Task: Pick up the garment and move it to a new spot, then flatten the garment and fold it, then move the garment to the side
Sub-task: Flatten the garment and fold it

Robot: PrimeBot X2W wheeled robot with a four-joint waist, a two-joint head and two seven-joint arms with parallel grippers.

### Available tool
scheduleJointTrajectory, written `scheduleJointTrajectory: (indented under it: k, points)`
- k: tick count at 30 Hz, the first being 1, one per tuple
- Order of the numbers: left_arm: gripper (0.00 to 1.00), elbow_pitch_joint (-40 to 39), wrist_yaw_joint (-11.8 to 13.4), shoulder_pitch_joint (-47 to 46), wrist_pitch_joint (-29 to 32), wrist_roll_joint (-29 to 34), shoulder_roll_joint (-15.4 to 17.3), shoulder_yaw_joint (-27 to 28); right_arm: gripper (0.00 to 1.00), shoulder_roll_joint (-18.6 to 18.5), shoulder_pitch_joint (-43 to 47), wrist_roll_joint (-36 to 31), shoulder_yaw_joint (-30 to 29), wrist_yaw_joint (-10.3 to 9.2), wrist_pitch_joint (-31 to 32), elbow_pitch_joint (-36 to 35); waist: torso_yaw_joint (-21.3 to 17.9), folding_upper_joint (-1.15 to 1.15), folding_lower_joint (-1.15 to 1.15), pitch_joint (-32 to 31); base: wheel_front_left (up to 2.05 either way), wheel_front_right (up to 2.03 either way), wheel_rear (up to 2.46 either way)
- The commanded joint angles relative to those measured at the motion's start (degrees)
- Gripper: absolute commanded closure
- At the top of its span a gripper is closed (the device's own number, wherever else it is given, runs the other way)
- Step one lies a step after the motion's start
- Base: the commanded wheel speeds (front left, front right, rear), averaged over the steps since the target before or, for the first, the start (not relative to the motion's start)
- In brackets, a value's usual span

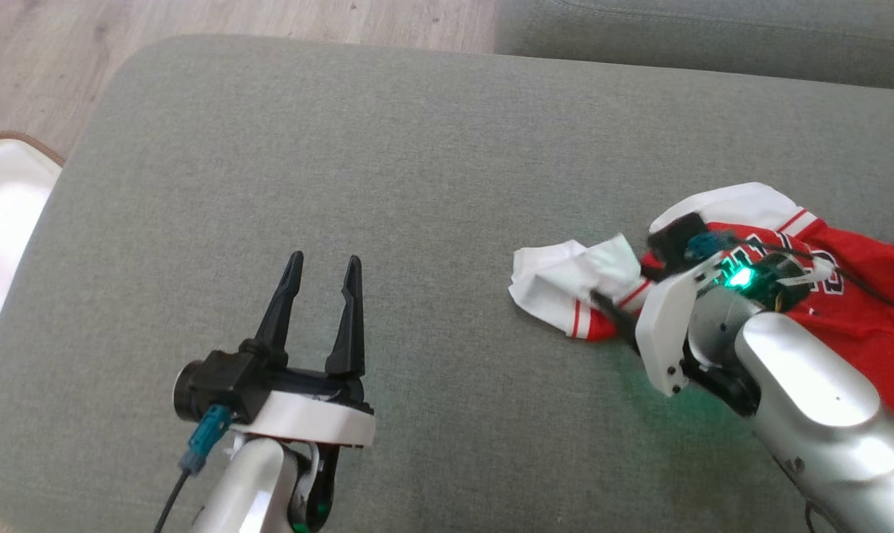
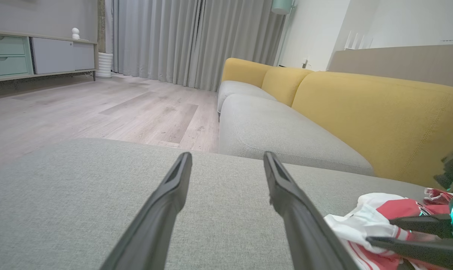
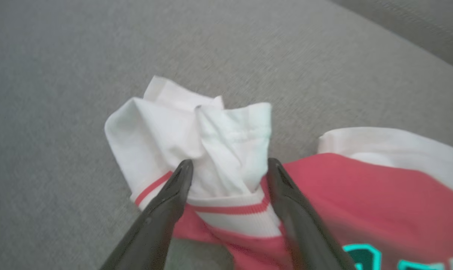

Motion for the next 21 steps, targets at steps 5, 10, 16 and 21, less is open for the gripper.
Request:
scheduleJointTrajectory:
  k: [5, 10, 16, 21]
  points:
    - [0.00, -1.8, 0.4, -2.0, -0.3, -0.6, 0.2, 1.2, 1.00, -2.0, -5.2, 5.4, 4.1, -0.04, -2.4, 0.2, 0.7, 0.00, 0.00, -0.1, 0.00, 0.00, 0.00]
    - [0.00, -2.0, 0.6, -1.9, -0.3, -0.7, 0.2, 1.2, 1.00, -0.6, -9.1, 5.4, 2.8, -0.04, -10.6, 2.5, 0.8, 0.00, 0.00, -0.1, 0.00, 0.00, 0.00]
    - [0.00, -1.9, 0.7, -1.5, -0.3, -0.6, 0.2, 1.2, 1.00, 2.8, -16.6, 3.0, -2.1, -0.04, -23.9, 7.9, 0.8, 0.00, 0.00, -0.5, 0.00, 0.00, 0.00]
    - [0.00, -1.8, 0.7, -1.1, -0.3, -0.4, 0.2, 1.4, 1.00, 6.5, -20.7, -1.8, -2.1, -0.04, -32.7, 10.9, 0.9, 0.00, 0.00, -1.6, 0.00, 0.00, 0.00]
